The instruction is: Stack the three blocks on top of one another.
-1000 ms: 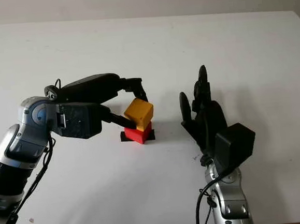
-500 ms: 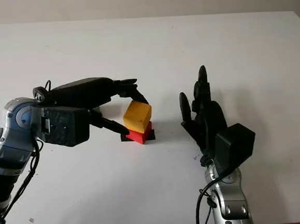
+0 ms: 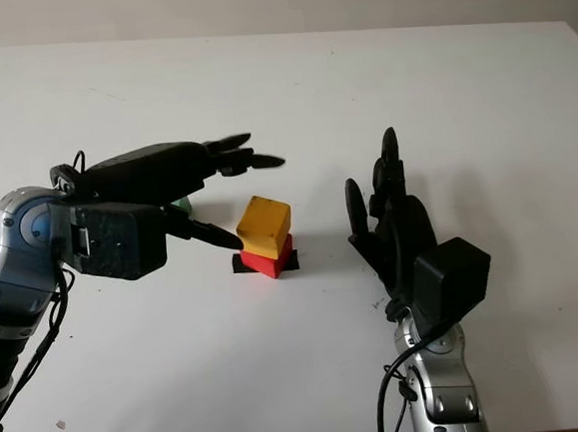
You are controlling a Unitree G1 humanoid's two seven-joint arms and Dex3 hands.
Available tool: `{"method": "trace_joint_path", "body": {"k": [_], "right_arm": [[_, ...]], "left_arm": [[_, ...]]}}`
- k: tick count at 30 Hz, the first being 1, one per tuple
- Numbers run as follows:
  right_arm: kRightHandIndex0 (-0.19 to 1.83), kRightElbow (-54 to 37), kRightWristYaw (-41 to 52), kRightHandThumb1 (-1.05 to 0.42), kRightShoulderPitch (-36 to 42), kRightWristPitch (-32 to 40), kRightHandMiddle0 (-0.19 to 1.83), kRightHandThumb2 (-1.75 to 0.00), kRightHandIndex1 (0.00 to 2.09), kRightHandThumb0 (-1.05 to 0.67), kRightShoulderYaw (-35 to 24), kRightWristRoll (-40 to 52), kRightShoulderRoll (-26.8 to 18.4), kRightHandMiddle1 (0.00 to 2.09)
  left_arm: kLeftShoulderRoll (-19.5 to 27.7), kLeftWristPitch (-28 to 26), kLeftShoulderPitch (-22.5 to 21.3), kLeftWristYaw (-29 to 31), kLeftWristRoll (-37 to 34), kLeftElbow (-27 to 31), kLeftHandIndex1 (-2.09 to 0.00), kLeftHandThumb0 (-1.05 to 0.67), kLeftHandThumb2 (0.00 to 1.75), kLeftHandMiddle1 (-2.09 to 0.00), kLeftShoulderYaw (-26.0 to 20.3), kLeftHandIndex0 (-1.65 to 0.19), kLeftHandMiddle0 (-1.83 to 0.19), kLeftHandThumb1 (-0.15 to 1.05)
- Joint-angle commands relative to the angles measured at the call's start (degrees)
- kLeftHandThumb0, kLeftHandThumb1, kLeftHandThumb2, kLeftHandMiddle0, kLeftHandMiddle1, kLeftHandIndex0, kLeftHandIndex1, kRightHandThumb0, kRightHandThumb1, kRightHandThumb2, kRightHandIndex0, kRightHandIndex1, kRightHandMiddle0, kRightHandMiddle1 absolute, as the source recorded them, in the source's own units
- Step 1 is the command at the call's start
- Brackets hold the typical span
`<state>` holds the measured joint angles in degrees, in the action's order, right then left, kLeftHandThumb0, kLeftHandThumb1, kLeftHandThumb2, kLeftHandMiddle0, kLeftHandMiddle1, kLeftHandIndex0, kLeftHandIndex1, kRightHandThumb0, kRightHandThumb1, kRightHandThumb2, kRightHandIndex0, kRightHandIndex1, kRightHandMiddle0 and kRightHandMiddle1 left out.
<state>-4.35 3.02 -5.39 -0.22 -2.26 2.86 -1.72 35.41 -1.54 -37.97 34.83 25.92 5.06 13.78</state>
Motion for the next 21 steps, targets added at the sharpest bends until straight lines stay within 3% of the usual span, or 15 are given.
{"method": "trace_joint_path", "body": {"k": [1, 7, 11, 14, 16, 21], "right_arm": [[-0.19, -1.33, -0.07, -1.05, 0.57, 0.36, -0.19, -0.53, 0.0, -0.74, -0.19, 0.42, -0.03, 0.0], [-0.19, -1.09, -0.09, -1.05, 0.6, 0.2, -0.19, -0.52, 0.0, -0.74, -0.22, 0.22, -0.16, 0.0], [-0.19, -1.19, 0.09, -1.05, 0.74, 0.02, -0.19, -0.52, 0.0, -0.73, -0.23, 0.35, -0.14, 0.0], [-0.19, -1.28, -0.07, -1.05, 0.71, -0.01, -0.19, -0.52, 0.0, -0.73, -0.2, 0.38, 0.08, 0.0], [-0.19, -1.22, -0.12, -1.05, 0.71, -0.07, -0.19, -0.52, 0.0, -0.73, -0.13, 0.23, 0.04, 0.0], [-0.19, -1.19, 0.22, -1.05, 0.71, -0.03, -0.19, -0.52, 0.0, -0.73, -0.14, 0.61, -0.01, 0.0]], "left_arm": [[-0.01, 0.8, 0.33, -2.27, 1.42, -0.83, 0.0, -0.66, 0.06, 0.0, -0.55, 0.19, 0.19, 1.02], [-1.33, 2.53, -2.23, -10.32, 2.37, -8.4, 0.0, -0.7, 0.05, 0.0, -2.74, 0.19, 0.19, 1.0], [-1.01, 5.38, -4.15, -12.75, -1.4, -13.56, 0.0, -0.8, 0.11, 0.0, -6.18, 0.19, 0.19, 1.04], [-0.68, 8.47, -4.34, -17.74, -1.93, -15.25, -0.06, -0.81, 0.12, -0.08, -8.85, 0.05, -0.01, 1.05], [-0.31, 8.5, -4.24, -18.01, -3.37, -15.15, -0.09, -0.79, 0.12, -0.1, -10.37, -0.05, -0.12, 1.05], [2.61, 9.47, -4.05, -15.46, -7.34, -15.86, -0.12, -0.76, 0.11, -0.07, -13.3, -0.17, -0.15, 1.05]]}}
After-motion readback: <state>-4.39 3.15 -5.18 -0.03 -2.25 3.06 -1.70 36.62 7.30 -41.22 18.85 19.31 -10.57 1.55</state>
